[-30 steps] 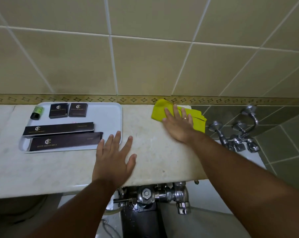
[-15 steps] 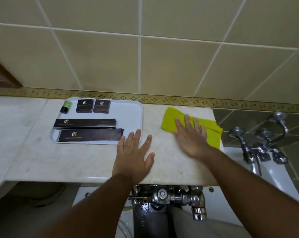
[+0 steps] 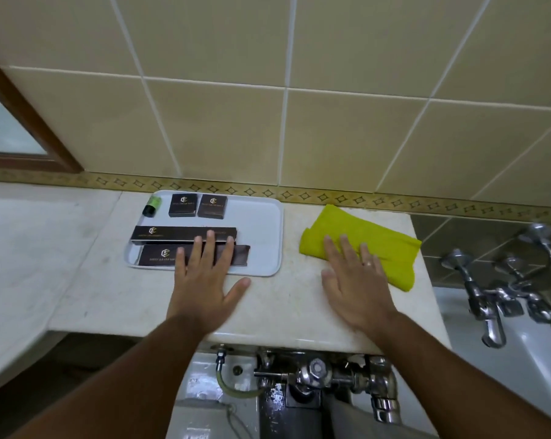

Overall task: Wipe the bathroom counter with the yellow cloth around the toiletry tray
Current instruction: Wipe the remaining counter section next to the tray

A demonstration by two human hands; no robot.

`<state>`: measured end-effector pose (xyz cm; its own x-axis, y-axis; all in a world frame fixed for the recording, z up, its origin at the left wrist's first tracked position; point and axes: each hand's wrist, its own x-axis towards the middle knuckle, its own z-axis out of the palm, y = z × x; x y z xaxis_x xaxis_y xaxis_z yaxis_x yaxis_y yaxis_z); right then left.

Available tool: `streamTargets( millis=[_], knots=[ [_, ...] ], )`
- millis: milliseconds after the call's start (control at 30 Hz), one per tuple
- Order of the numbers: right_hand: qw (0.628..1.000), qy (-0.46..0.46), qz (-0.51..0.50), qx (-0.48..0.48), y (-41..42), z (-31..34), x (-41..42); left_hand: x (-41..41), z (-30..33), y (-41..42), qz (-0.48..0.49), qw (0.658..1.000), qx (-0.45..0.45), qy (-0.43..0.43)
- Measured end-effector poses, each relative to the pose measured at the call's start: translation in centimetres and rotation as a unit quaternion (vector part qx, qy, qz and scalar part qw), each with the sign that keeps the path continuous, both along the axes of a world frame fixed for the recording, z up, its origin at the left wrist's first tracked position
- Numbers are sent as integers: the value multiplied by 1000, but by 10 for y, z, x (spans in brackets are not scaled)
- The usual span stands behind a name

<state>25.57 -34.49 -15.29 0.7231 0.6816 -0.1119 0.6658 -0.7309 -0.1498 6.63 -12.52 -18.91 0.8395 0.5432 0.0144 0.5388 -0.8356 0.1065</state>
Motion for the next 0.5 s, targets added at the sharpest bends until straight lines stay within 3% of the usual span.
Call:
streamTargets(
  millis=[133, 267, 400, 500],
  knots=[
    [997, -29, -31, -71, 7, 15, 40, 0, -5, 2, -6, 1000, -7, -7],
    [995, 0, 11, -96, -3, 27, 66, 2, -4, 3, -7, 1000, -13, -9],
    [991, 108, 60, -60, -6, 36, 76, 2, -2, 3, -9, 1000, -15, -2],
    [987, 157, 25, 1, 0, 53, 103, 2, -3, 4, -10, 1000, -14, -1]
  ],
)
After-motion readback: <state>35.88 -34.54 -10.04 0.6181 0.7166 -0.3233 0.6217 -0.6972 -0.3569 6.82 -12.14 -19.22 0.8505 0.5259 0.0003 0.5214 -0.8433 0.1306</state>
